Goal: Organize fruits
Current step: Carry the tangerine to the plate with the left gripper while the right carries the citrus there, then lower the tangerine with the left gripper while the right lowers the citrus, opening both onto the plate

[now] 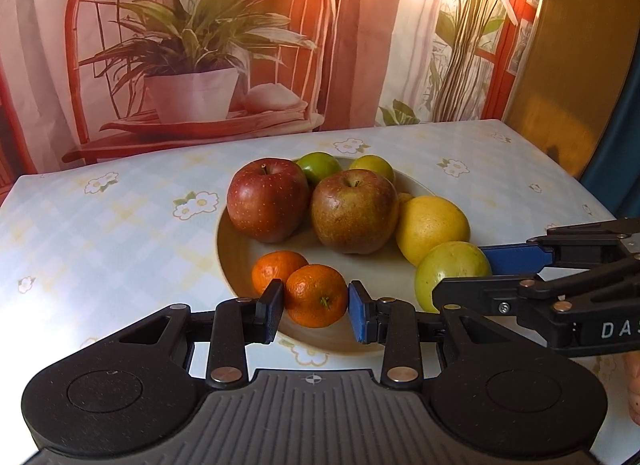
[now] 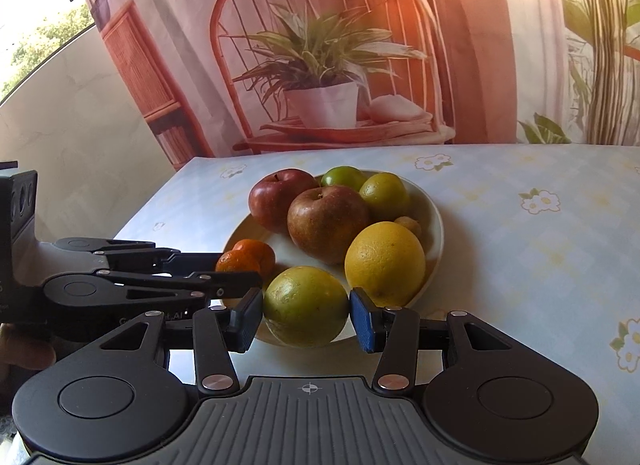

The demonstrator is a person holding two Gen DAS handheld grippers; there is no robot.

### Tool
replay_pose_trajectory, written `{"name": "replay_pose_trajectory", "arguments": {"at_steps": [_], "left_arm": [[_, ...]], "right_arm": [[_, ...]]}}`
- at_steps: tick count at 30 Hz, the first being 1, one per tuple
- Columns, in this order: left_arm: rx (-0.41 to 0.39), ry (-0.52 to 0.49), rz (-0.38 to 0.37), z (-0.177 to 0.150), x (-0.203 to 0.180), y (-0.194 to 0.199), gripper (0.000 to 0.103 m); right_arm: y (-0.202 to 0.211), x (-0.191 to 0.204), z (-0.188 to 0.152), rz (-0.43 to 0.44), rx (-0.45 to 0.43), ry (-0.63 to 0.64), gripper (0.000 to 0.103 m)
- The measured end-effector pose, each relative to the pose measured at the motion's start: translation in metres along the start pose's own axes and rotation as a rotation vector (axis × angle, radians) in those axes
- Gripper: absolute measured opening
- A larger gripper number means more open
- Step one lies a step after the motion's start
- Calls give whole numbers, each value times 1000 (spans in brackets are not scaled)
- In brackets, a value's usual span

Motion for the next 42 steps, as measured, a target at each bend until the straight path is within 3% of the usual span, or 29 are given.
{"name": "replay_pose_trajectory", "arguments": {"at_steps": [7,14,24,32,36,42], "left_arm": [[11,22,22,4,14,-10,37],[-4,62,-21,5,22,-5,39],[-64,120,-14,5,39,17,38],[-72,109,4,1,41,26,38],[-73,108,12,-4,40,32,38],[-74,116,20,-8,38,41,39]], "right_arm": [[-12,3,4,12,25,13,44],[-33,10,11,14,60,37,44],[-63,7,21,26,93,-61,44],[-69,8,26,23,83,-114,46],[-66,5,26,23,84,-151,54],[-53,8,24,19,65,-133,54]]}}
Point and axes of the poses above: each gripper's, at about its wrist camera, not at the fingertips, and y roughly against the way its jaws point, x to its left, z to its top, the point moved 2 cm from there along -y, roughly the way its jaws point, and after that the axes turned 2 degrees about y, right-handed, at the moved point
